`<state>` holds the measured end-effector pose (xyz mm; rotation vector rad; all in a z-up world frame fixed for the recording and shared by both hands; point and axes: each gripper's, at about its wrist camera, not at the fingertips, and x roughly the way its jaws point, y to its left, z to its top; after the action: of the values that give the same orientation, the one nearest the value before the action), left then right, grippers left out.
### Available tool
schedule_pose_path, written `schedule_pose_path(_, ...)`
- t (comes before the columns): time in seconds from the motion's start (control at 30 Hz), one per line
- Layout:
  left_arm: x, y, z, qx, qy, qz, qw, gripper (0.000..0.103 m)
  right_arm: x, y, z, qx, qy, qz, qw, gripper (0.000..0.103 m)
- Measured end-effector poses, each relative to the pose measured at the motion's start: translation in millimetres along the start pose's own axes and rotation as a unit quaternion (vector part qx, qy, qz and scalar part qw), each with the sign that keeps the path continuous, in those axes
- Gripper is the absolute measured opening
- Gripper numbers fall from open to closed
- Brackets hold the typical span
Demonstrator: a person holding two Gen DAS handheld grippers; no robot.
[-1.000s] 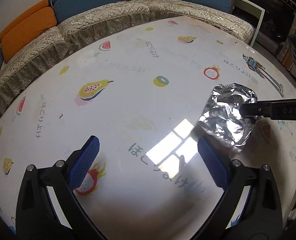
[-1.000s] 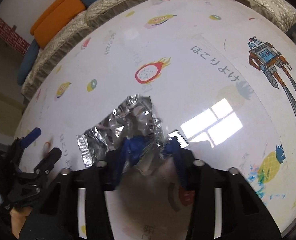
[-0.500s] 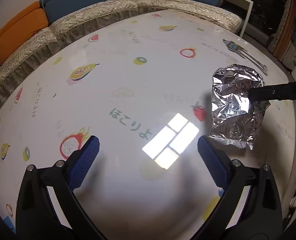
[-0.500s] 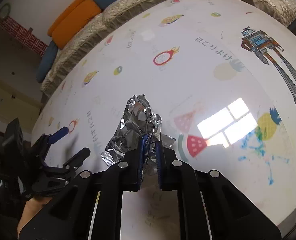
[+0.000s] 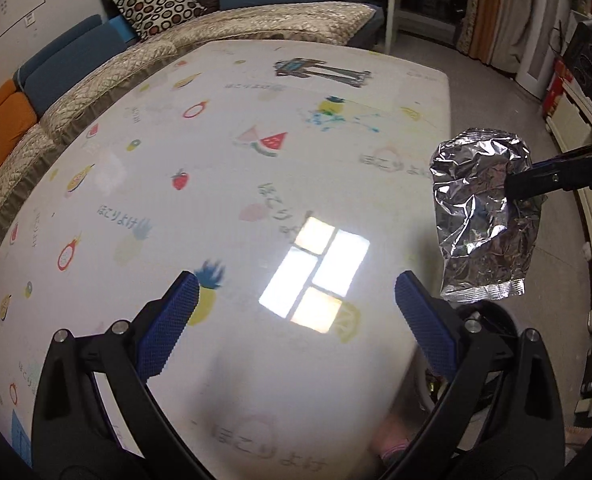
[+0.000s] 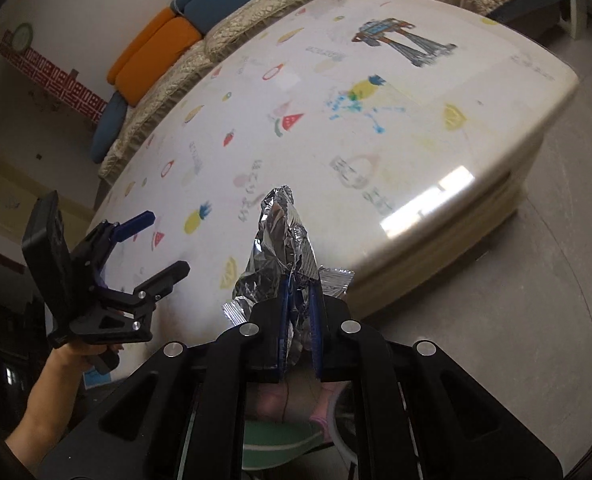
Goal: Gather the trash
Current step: 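Carry the foil bag over the bin with the right tool, then open the right tool to drop the foil bag into the bin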
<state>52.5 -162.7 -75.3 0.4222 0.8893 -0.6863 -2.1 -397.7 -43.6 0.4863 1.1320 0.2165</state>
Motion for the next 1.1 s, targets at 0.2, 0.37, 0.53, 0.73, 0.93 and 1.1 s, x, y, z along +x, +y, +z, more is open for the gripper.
schedule_pose_path(0.2, -2.1, -73.3, -18.1, 0.053, 0.012, -0.042, 0.9976, 0.096, -27.1, -50.6, -72.8, 0.045, 0.004, -0.014, 0.999, 0.01)
schedule_pose_path(0.37, 3.3, -120.3, -33.4, 0.089, 0.024, -0.064, 0.9937, 0.096, -15.6, -88.5, -127.0, 0.089, 0.023, -0.029, 0.995, 0.01)
schedule_pose_path(0.53, 17.4, -151.8, -52.1, 0.114, 0.047, -0.076, 0.9895, 0.096, 19.0, -122.1, -170.1, 0.134, 0.051, -0.043, 0.989, 0.01)
schedule_pose_path(0.73, 31.6, -172.1, -71.2, 0.127, 0.072, -0.09, 0.9852, 0.096, 63.9, -146.4, -200.1, 0.168, 0.085, -0.062, 0.98, 0.01)
schedule_pose_path(0.93, 41.5, -175.7, -75.2, 0.132, 0.087, -0.09, 0.9833, 0.096, 91.3, -154.9, -209.6, 0.185, 0.102, -0.061, 0.975, 0.026)
schedule_pose_path(1.1, 40.5, -173.7, -73.2, 0.124, 0.084, -0.091, 0.9845, 0.096, 84.5, -154.3, -205.6, 0.192, 0.092, -0.074, 0.974, 0.054)
